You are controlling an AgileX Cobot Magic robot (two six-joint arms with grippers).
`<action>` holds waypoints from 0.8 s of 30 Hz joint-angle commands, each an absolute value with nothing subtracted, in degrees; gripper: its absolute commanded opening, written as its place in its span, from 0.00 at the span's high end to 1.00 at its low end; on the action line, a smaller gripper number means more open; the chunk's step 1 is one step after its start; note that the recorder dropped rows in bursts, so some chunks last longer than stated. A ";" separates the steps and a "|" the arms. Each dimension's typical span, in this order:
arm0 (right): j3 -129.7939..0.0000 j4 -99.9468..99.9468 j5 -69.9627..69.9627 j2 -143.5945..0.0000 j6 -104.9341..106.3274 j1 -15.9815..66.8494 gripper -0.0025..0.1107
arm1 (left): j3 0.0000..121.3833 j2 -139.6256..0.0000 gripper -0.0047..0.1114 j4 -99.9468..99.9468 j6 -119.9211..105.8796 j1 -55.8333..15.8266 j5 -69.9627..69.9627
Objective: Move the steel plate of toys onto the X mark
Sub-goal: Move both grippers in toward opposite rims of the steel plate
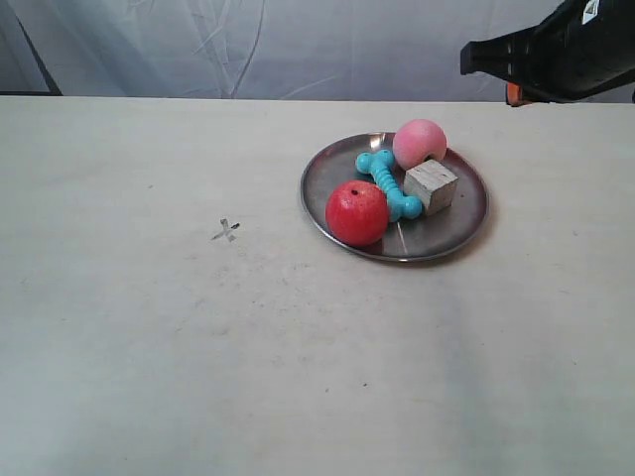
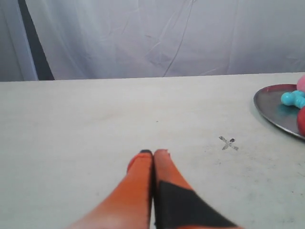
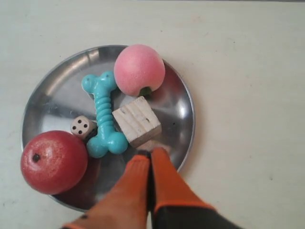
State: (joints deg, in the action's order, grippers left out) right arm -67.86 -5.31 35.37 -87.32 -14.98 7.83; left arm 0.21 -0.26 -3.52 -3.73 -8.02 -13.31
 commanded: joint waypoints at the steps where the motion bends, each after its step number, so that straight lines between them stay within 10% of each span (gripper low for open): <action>1: -68.31 -3.17 37.18 -87.24 -12.25 7.97 0.98 | 0.00 0.00 0.96 4.09 -3.61 -8.26 -5.51; 13: -68.31 2.67 39.67 -87.24 -6.14 7.97 0.98 | 0.00 0.00 0.96 -3.00 7.61 -8.26 41.02; 24: -68.31 11.96 39.15 -87.24 -2.56 7.97 0.98 | 17.14 -14.87 0.96 -13.47 11.42 -8.26 11.49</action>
